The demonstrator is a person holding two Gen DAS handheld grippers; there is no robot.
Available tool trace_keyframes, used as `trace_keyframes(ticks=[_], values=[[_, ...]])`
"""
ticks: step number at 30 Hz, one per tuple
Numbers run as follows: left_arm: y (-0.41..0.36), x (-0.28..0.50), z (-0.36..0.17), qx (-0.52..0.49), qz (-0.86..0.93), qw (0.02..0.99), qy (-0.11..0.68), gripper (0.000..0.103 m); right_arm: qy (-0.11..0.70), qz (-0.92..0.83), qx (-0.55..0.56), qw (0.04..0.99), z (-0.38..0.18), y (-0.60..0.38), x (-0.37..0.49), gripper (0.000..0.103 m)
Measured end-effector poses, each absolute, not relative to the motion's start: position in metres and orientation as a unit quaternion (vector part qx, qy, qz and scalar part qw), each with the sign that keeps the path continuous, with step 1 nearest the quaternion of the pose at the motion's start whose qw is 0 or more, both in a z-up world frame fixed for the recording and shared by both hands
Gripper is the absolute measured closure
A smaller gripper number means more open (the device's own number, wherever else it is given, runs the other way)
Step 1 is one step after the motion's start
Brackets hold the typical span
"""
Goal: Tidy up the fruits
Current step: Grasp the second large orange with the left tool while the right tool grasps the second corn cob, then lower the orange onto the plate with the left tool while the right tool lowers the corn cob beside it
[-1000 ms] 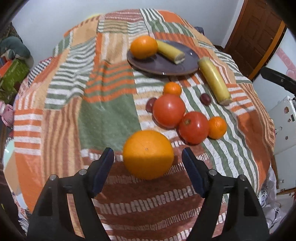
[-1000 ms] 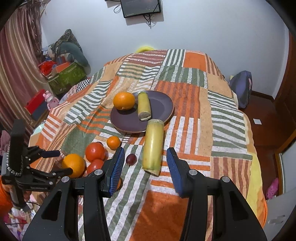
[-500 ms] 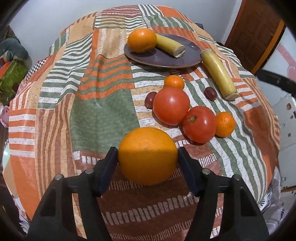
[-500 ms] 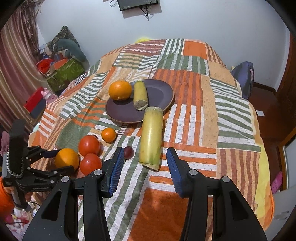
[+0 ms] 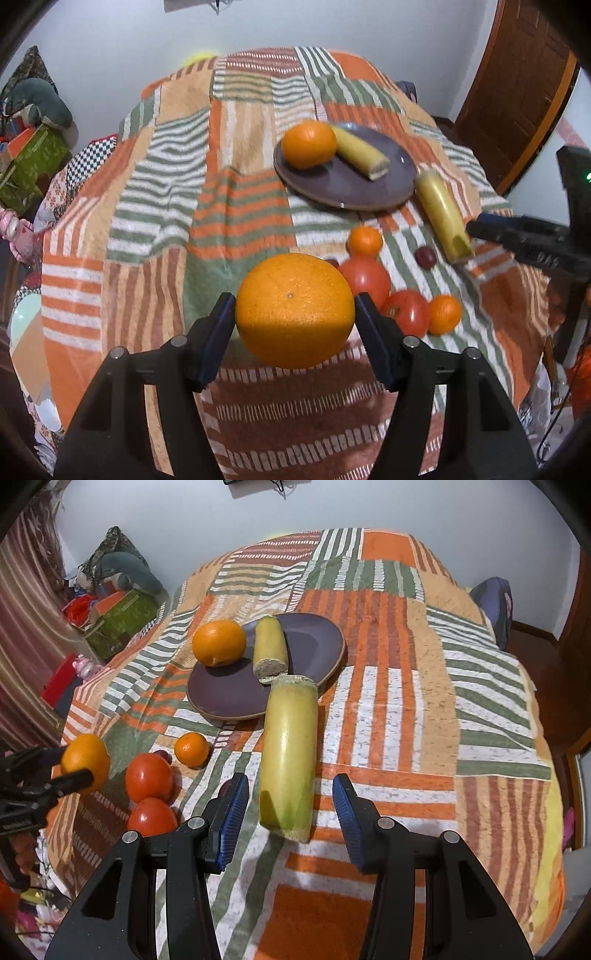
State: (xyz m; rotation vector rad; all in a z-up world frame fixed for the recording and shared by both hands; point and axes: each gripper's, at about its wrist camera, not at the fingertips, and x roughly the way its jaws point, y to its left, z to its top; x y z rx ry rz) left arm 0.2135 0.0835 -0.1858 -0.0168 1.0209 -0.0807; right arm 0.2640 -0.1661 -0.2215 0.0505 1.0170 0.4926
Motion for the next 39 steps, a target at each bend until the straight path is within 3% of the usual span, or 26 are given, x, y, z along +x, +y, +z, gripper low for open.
trace_keyframes(ticks=[24,39], values=[[0.096,0.255,-0.188,-0.023,-0.034,0.879,0.476,0.038,0.484,0.246,0.002,0.84,-0.249,-0.14,0.296,0.066],[0.076,0.274,-0.165,-0.017,-0.052,0.892,0.448,0.038,0.441,0.245,0.011,0.863,-0.212,-0.148,0.302,0.066]])
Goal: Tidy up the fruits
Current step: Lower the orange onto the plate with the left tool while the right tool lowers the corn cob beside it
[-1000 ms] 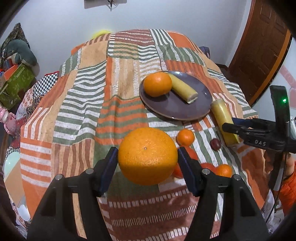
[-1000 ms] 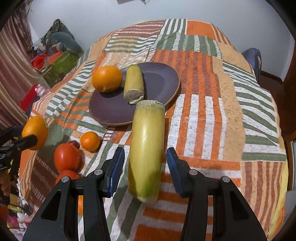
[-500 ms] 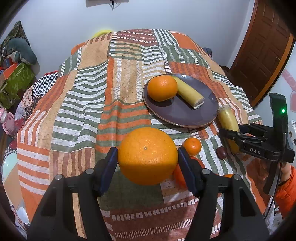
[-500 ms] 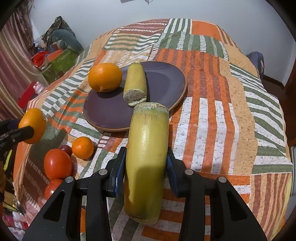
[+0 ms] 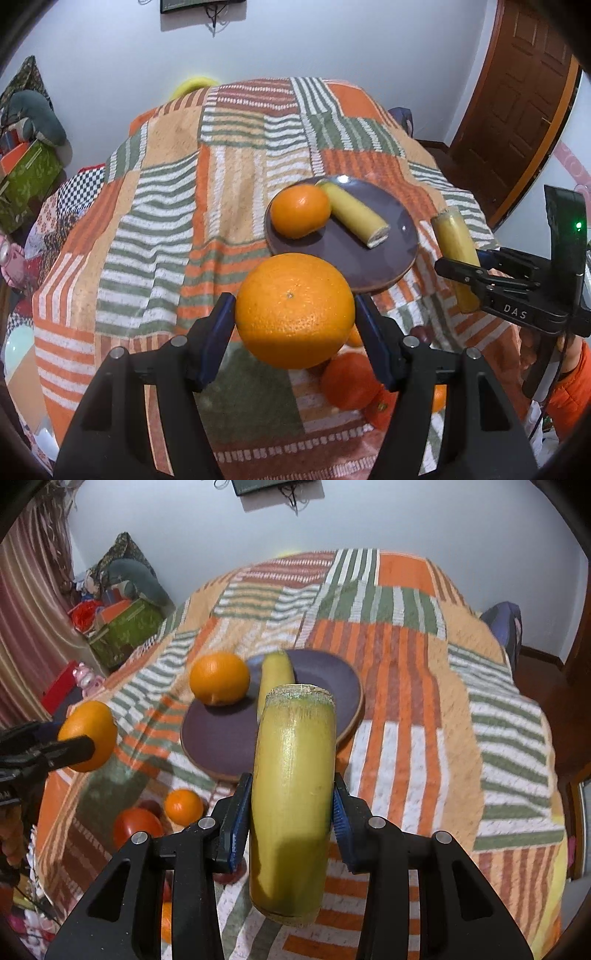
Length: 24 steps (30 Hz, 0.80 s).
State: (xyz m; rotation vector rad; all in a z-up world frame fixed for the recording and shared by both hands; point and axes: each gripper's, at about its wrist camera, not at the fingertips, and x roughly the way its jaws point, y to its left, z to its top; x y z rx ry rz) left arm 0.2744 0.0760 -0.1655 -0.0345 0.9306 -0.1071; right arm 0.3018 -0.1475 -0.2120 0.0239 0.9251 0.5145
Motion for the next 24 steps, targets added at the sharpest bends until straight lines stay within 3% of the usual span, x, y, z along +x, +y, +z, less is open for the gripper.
trace_keyframes(ticks=[11,24], values=[[0.054,0.309,-0.163,-0.002,-0.067,0.895,0.44,0.038,0.411,0.248,0.004,0.877,-0.188,-0.137,0.326,0.066],[0.031,0.349,-0.199,0.011,-0.092,0.879,0.468,0.038,0.413,0.247,-0.02,0.876,-0.196,-0.124,0.361,0.066]])
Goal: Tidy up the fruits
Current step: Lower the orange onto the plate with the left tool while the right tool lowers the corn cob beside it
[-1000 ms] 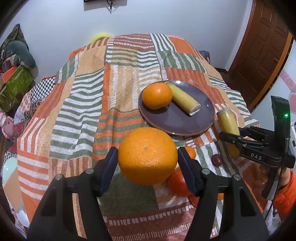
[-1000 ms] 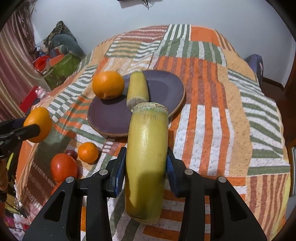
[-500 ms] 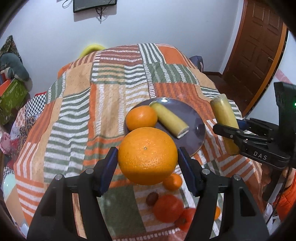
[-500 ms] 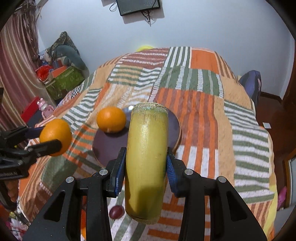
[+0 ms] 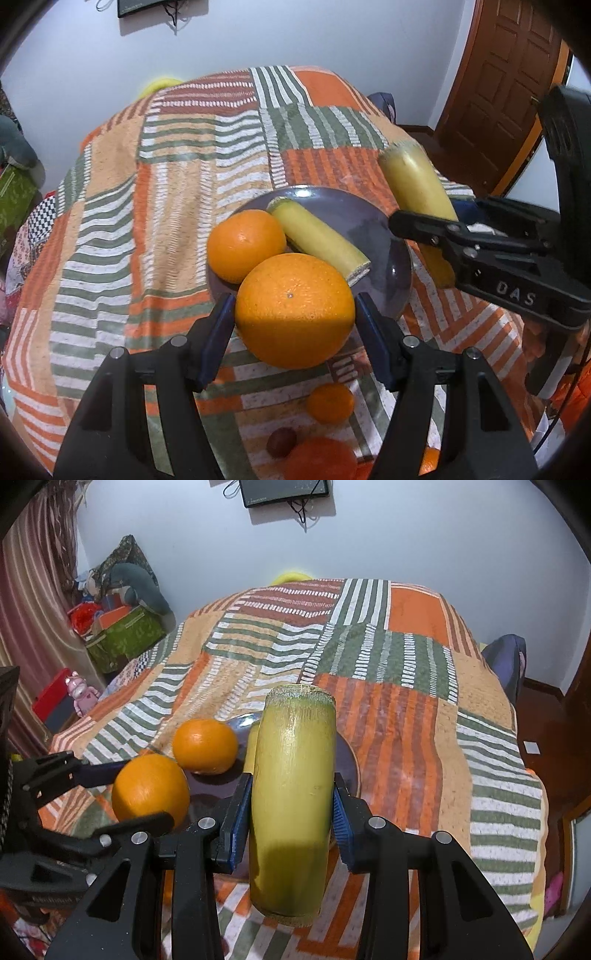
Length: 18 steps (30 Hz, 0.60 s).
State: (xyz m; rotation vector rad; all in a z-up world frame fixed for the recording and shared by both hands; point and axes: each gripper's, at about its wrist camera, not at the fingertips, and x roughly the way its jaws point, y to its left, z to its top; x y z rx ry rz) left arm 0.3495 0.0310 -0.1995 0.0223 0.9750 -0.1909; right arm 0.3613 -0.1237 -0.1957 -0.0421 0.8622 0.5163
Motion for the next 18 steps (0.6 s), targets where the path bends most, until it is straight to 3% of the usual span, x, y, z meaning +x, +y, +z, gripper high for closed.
trace_keyframes(ticks=[18], values=[[0.025,0.381,-0.237,0.012,-0.091,0.868,0.488,0.038,0.452,0.249,-0.036,0.856,-0.235,-0.106,0.41,0.067]])
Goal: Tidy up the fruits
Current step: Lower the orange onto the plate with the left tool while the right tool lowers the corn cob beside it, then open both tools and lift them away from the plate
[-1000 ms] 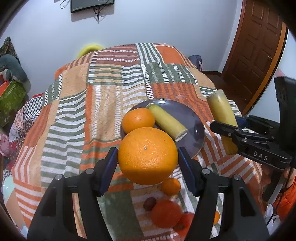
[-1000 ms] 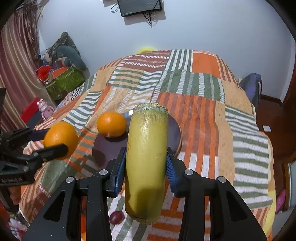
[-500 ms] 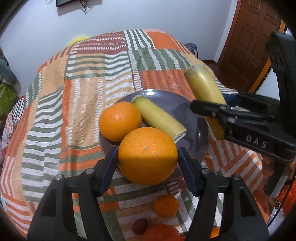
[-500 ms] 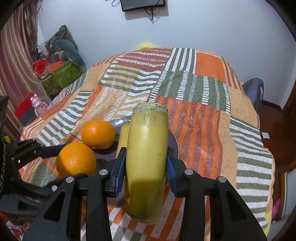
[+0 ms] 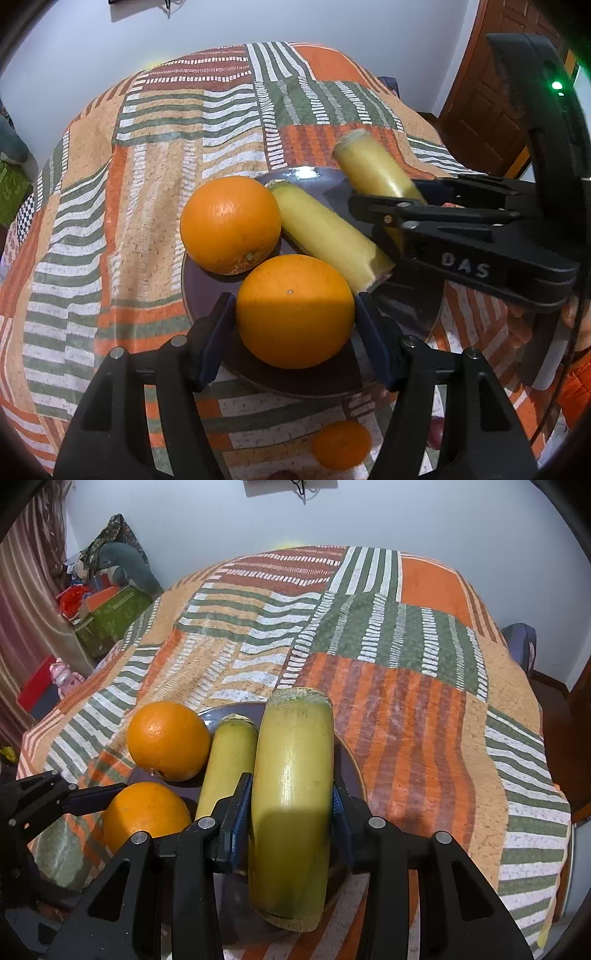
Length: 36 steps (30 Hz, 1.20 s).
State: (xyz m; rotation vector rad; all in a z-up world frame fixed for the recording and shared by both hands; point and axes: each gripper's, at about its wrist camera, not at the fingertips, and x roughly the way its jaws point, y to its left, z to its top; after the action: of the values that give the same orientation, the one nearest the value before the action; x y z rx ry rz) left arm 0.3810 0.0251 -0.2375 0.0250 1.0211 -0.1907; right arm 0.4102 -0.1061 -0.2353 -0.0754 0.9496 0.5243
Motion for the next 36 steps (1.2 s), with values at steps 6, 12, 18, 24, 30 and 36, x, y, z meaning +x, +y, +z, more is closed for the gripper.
trace_keyframes(ticks=[6,12,18,24,30,36], values=[[0.027,0.386,-0.238,0.005,-0.092,0.869,0.486,0.038,0.458,0.247,-0.042,0.853,-0.242,-0.103,0.417,0.067],[0.028,0.389,-0.238,0.004,-0.092,0.869,0.487,0.037,0.467,0.248,-0.048,0.847,-0.249,-0.102,0.423,0.067],[0.028,0.389,-0.237,0.005,-0.09,0.869,0.487,0.036,0.474,0.251,-0.045,0.843,-0.249,-0.101,0.425,0.067],[0.026,0.382,-0.227,0.009,-0.094,0.874,0.477,0.032,0.469,0.246,-0.065,0.846,-0.247,-0.097,0.423,0.066],[0.028,0.37,-0.216,0.013,-0.092,0.878,0.469,0.032,0.447,0.249,-0.073,0.856,-0.229,-0.1,0.41,0.055],[0.034,0.352,-0.196,0.012,-0.084,0.885,0.457,0.032,0.426,0.251,-0.061,0.867,-0.206,-0.11,0.385,0.055]])
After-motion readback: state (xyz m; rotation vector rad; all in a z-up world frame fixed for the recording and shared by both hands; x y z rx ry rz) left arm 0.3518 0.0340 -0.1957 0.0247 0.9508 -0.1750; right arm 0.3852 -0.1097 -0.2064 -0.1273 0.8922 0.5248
